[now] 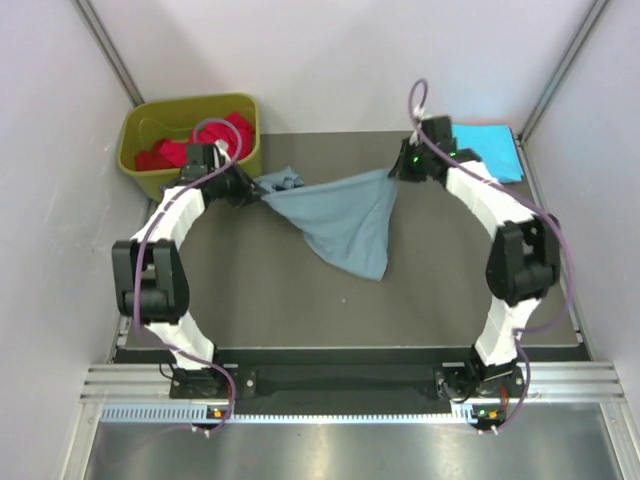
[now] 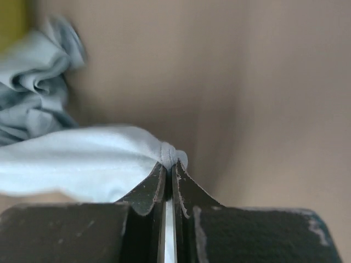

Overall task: Fold and stack the t-shirts
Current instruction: Flatten the tshirt out

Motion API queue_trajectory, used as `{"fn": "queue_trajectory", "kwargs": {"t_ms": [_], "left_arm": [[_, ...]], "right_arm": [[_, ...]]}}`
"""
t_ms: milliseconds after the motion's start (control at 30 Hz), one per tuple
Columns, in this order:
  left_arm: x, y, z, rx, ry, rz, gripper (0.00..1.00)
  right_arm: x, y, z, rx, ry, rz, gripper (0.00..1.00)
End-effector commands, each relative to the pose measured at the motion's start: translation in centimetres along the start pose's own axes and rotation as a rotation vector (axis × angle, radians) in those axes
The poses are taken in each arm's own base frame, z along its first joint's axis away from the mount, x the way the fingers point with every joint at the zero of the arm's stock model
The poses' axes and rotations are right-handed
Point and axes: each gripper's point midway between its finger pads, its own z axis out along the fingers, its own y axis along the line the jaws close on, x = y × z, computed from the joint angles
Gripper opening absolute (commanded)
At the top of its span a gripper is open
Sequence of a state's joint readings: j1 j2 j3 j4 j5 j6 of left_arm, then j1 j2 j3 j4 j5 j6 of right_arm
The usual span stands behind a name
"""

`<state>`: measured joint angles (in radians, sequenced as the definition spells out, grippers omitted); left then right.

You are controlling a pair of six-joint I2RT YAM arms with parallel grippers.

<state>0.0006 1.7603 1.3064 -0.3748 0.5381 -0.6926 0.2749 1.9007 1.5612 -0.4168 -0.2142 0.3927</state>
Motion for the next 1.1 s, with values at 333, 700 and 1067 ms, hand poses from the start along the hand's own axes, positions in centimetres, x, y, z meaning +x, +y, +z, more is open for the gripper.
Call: {"fn": "queue_trajectory", "kwargs": {"t_ms": [333, 700, 1067], "left_arm": [[8.2, -0.5, -10.4, 0.046, -0.111, 0.009, 0.3], [12.0, 7.6, -14.4, -0.344, -0.145, 0.021, 0.49], [10.7, -4.5, -10.7, 0.065, -0.09, 0.335, 0.45]], "right_arm": [[7.5, 2.4, -20.7, -0.095, -0.177, -0.069, 0.02], [19.1, -2.2, -20.7, -0.045, -0.042, 0.091, 0.78], [16.4, -1.8, -15.0, -0.043, 0.156, 0.028, 0.51]]}}
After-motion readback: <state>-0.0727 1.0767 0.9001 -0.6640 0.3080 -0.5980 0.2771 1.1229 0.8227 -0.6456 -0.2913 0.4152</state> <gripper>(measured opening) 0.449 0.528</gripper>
